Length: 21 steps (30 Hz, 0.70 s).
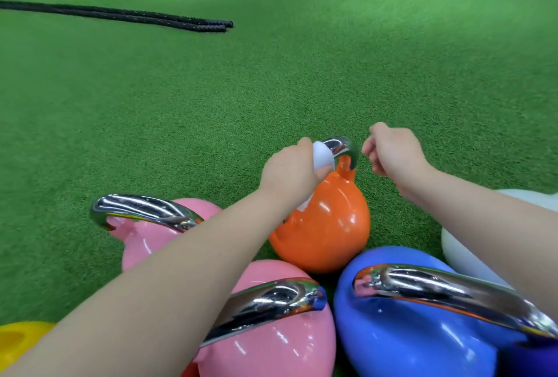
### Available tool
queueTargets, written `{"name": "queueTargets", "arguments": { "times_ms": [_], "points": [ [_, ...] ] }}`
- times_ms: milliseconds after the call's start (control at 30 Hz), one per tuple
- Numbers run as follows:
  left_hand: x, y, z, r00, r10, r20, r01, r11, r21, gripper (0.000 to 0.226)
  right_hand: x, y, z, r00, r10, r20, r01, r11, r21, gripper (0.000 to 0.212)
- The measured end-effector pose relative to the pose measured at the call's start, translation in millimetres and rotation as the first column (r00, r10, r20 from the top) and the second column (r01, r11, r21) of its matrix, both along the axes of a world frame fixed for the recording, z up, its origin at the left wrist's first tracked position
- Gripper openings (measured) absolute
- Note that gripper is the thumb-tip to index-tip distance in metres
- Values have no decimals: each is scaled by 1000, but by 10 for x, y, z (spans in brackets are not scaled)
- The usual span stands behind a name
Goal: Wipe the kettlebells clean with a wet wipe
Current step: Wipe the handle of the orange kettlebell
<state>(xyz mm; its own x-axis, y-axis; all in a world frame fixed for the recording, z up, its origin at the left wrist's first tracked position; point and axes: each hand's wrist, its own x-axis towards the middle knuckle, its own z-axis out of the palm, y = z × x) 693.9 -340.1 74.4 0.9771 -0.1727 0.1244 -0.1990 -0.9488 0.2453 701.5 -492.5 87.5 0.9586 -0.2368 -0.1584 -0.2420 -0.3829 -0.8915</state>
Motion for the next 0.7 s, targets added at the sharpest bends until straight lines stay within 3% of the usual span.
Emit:
{"name": "queueTargets", "arguments": {
  "times_ms": [100, 267, 333, 467, 567, 700],
  "points": [
    [-77, 127, -88, 999, 21, -49, -32, 970, -241, 35, -136, 103, -13, 961, 54, -272, 8, 975, 221, 36],
    [-220, 395, -314, 967, -64, -247, -113, 761, -639, 19, -308, 389, -124, 826, 350, -443, -288, 936, 201, 11],
    [-247, 462, -366, 948, -108, -301, -137, 714, -687, 23, -338, 511, -152, 827, 370, -422, -311, 928, 205, 9],
    [-282, 494, -488, 933, -136, -334, -180, 627, -758, 45, -379, 681, -150, 835, 387, -391, -263, 905, 334, 25],
    [-335, 521, -605, 900, -195, -389, -208, 592, -779, 26, -452, 789, -126, 826, 386, -411, -219, 891, 397, 29],
    [-383, 525, -668, 888, -222, -402, -218, 569, -793, 22, -532, 920, -167, 813, 351, -465, -162, 902, 399, 26]
  ]
}}
